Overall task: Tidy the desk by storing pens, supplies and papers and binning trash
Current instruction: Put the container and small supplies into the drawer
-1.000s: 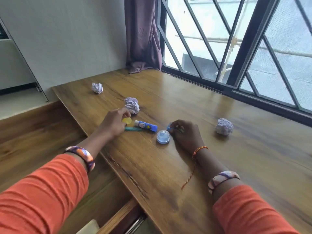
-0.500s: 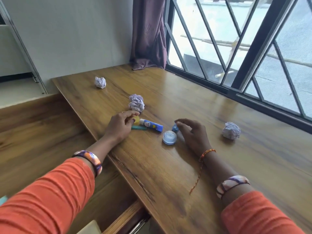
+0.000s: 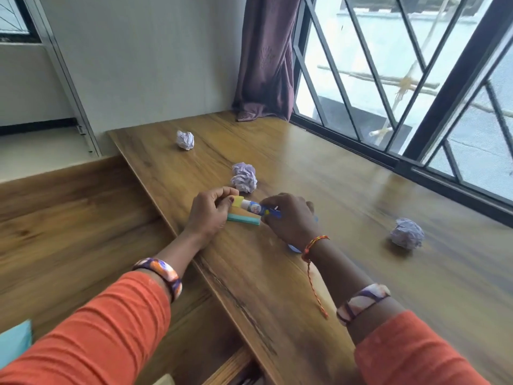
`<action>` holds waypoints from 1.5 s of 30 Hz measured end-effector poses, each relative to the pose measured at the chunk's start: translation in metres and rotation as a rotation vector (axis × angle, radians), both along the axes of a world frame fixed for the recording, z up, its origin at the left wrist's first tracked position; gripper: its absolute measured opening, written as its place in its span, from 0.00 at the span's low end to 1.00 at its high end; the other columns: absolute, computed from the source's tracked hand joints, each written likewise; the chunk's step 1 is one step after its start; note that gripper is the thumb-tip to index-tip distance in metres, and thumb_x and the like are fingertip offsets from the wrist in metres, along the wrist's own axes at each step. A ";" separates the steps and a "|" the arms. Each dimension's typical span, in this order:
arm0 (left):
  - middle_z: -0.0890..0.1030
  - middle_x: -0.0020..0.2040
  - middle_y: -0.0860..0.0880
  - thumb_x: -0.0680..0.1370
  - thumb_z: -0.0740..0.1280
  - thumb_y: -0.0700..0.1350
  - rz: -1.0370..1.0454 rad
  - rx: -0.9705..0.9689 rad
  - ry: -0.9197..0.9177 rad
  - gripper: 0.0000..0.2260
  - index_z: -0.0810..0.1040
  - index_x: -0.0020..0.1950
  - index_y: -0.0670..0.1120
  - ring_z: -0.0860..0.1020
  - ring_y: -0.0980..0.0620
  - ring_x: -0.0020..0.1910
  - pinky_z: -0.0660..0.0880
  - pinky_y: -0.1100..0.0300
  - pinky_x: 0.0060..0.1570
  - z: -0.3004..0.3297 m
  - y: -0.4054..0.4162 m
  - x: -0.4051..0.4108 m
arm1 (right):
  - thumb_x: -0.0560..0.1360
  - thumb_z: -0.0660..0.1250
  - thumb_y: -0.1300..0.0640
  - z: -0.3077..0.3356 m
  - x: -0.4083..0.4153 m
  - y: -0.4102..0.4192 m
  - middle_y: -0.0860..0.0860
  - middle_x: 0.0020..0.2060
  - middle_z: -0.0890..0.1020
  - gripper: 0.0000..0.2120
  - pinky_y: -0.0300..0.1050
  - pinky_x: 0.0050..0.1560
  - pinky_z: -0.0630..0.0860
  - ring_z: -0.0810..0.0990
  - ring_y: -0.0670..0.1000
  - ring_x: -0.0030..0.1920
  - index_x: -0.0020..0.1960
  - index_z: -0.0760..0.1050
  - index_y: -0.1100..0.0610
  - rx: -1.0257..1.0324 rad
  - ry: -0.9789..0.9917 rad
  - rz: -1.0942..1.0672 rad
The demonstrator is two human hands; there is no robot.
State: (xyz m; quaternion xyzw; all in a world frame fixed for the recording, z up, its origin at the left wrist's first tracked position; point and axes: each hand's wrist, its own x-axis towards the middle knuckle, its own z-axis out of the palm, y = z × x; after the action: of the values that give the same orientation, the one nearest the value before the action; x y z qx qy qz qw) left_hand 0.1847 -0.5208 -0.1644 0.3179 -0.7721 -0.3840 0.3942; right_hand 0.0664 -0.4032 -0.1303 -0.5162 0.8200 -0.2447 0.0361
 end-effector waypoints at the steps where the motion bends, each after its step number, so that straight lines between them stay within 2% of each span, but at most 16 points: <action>1: 0.81 0.49 0.48 0.77 0.64 0.36 -0.005 0.014 0.011 0.09 0.80 0.54 0.40 0.77 0.56 0.48 0.70 0.80 0.44 0.000 -0.001 0.001 | 0.73 0.66 0.57 -0.001 0.001 -0.001 0.51 0.52 0.81 0.13 0.46 0.52 0.61 0.76 0.54 0.55 0.57 0.79 0.49 -0.021 -0.001 0.005; 3: 0.81 0.50 0.50 0.77 0.64 0.37 -0.026 0.043 0.033 0.09 0.80 0.55 0.40 0.77 0.56 0.50 0.71 0.78 0.47 0.000 -0.001 0.003 | 0.72 0.67 0.58 -0.005 0.002 -0.001 0.52 0.51 0.81 0.14 0.48 0.56 0.67 0.76 0.55 0.54 0.57 0.79 0.50 -0.064 -0.022 0.009; 5: 0.81 0.50 0.50 0.77 0.64 0.37 -0.059 0.080 0.063 0.09 0.80 0.55 0.40 0.78 0.55 0.50 0.75 0.70 0.52 0.000 -0.001 0.004 | 0.72 0.67 0.61 -0.007 0.005 -0.001 0.54 0.51 0.81 0.14 0.53 0.56 0.72 0.76 0.56 0.52 0.57 0.80 0.53 -0.126 -0.063 0.024; 7: 0.82 0.49 0.48 0.77 0.64 0.37 -0.088 0.127 0.093 0.09 0.80 0.55 0.40 0.79 0.54 0.47 0.78 0.62 0.52 0.001 -0.001 0.006 | 0.72 0.67 0.64 -0.005 0.009 -0.003 0.55 0.51 0.81 0.15 0.54 0.53 0.74 0.76 0.57 0.51 0.57 0.80 0.55 -0.192 -0.059 0.044; 10: 0.82 0.49 0.48 0.77 0.65 0.38 -0.111 0.178 0.126 0.10 0.80 0.56 0.38 0.80 0.57 0.44 0.79 0.65 0.48 0.002 -0.001 0.008 | 0.73 0.65 0.66 -0.001 0.016 -0.006 0.56 0.51 0.80 0.16 0.50 0.50 0.75 0.76 0.56 0.51 0.58 0.79 0.56 -0.186 0.024 0.089; 13: 0.82 0.45 0.49 0.76 0.65 0.36 -0.111 0.235 0.197 0.09 0.80 0.55 0.37 0.80 0.63 0.39 0.78 0.71 0.44 0.001 -0.003 0.009 | 0.74 0.65 0.64 0.003 0.018 -0.010 0.57 0.50 0.79 0.14 0.43 0.43 0.69 0.76 0.56 0.49 0.59 0.78 0.56 -0.100 0.089 0.142; 17: 0.82 0.40 0.53 0.77 0.64 0.36 -0.087 0.305 0.288 0.09 0.79 0.55 0.38 0.79 0.67 0.35 0.76 0.73 0.39 0.000 -0.007 0.007 | 0.73 0.65 0.64 0.008 0.021 -0.020 0.59 0.46 0.79 0.11 0.47 0.45 0.72 0.76 0.58 0.48 0.54 0.79 0.60 -0.053 0.102 0.169; 20: 0.83 0.33 0.59 0.78 0.61 0.35 -0.060 0.373 0.367 0.07 0.79 0.52 0.39 0.79 0.66 0.33 0.74 0.73 0.36 0.000 -0.011 0.008 | 0.73 0.64 0.64 0.003 0.036 -0.028 0.60 0.45 0.80 0.07 0.47 0.41 0.71 0.76 0.59 0.47 0.49 0.79 0.62 -0.100 0.100 0.146; 22: 0.83 0.34 0.56 0.78 0.61 0.35 -0.072 0.437 0.428 0.07 0.78 0.50 0.40 0.79 0.63 0.33 0.75 0.72 0.35 0.004 -0.011 0.010 | 0.72 0.65 0.63 -0.004 0.048 -0.031 0.60 0.44 0.80 0.06 0.46 0.38 0.67 0.77 0.60 0.46 0.46 0.79 0.62 -0.135 0.061 0.103; 25: 0.80 0.41 0.45 0.77 0.64 0.37 -0.099 0.600 0.558 0.06 0.75 0.50 0.46 0.77 0.55 0.39 0.77 0.67 0.37 0.009 -0.012 0.012 | 0.71 0.68 0.59 -0.010 0.058 -0.035 0.58 0.46 0.80 0.07 0.43 0.38 0.64 0.77 0.59 0.46 0.48 0.78 0.61 -0.162 -0.017 0.085; 28: 0.79 0.40 0.45 0.76 0.64 0.36 -0.068 0.711 0.615 0.05 0.76 0.45 0.46 0.76 0.53 0.39 0.76 0.66 0.38 0.011 -0.012 0.024 | 0.70 0.70 0.56 -0.016 0.060 -0.030 0.56 0.50 0.78 0.16 0.44 0.44 0.69 0.77 0.56 0.49 0.56 0.76 0.60 -0.174 -0.098 0.193; 31: 0.82 0.31 0.52 0.76 0.64 0.37 0.054 0.659 0.747 0.06 0.76 0.40 0.44 0.79 0.57 0.32 0.76 0.65 0.36 0.017 -0.019 0.060 | 0.72 0.68 0.52 -0.025 0.071 -0.022 0.55 0.61 0.75 0.30 0.40 0.57 0.67 0.75 0.53 0.59 0.70 0.64 0.57 -0.129 -0.226 0.277; 34: 0.83 0.30 0.54 0.77 0.63 0.37 0.158 0.579 0.847 0.07 0.75 0.42 0.47 0.79 0.61 0.30 0.75 0.69 0.32 0.022 -0.024 0.110 | 0.74 0.65 0.48 -0.031 0.077 -0.021 0.56 0.63 0.74 0.29 0.45 0.62 0.68 0.73 0.55 0.61 0.71 0.63 0.56 -0.089 -0.153 0.330; 37: 0.82 0.33 0.54 0.76 0.65 0.37 0.218 0.473 0.704 0.07 0.76 0.43 0.49 0.79 0.62 0.31 0.75 0.70 0.32 0.019 -0.016 0.144 | 0.76 0.63 0.49 -0.029 0.077 -0.021 0.56 0.60 0.76 0.20 0.50 0.61 0.70 0.75 0.57 0.59 0.63 0.72 0.59 -0.066 -0.020 0.375; 40: 0.81 0.32 0.53 0.75 0.67 0.36 0.206 0.424 0.349 0.07 0.77 0.42 0.48 0.78 0.62 0.30 0.77 0.67 0.34 0.006 -0.002 0.161 | 0.76 0.61 0.49 -0.030 0.078 -0.020 0.54 0.54 0.77 0.14 0.49 0.57 0.71 0.76 0.57 0.54 0.50 0.78 0.58 -0.040 0.084 0.396; 45: 0.81 0.29 0.54 0.69 0.71 0.32 -0.170 0.397 -0.222 0.10 0.77 0.39 0.46 0.77 0.64 0.28 0.75 0.70 0.35 -0.011 0.035 0.153 | 0.76 0.58 0.50 -0.031 0.083 -0.017 0.54 0.52 0.79 0.15 0.49 0.56 0.72 0.76 0.57 0.53 0.48 0.78 0.59 -0.055 0.118 0.377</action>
State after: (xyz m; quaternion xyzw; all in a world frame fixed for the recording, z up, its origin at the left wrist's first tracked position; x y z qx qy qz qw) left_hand 0.3374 -0.4859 -0.1757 0.3633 -0.7441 -0.5226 0.2030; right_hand 0.1491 -0.4198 -0.1612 -0.6747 0.7025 -0.2255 0.0191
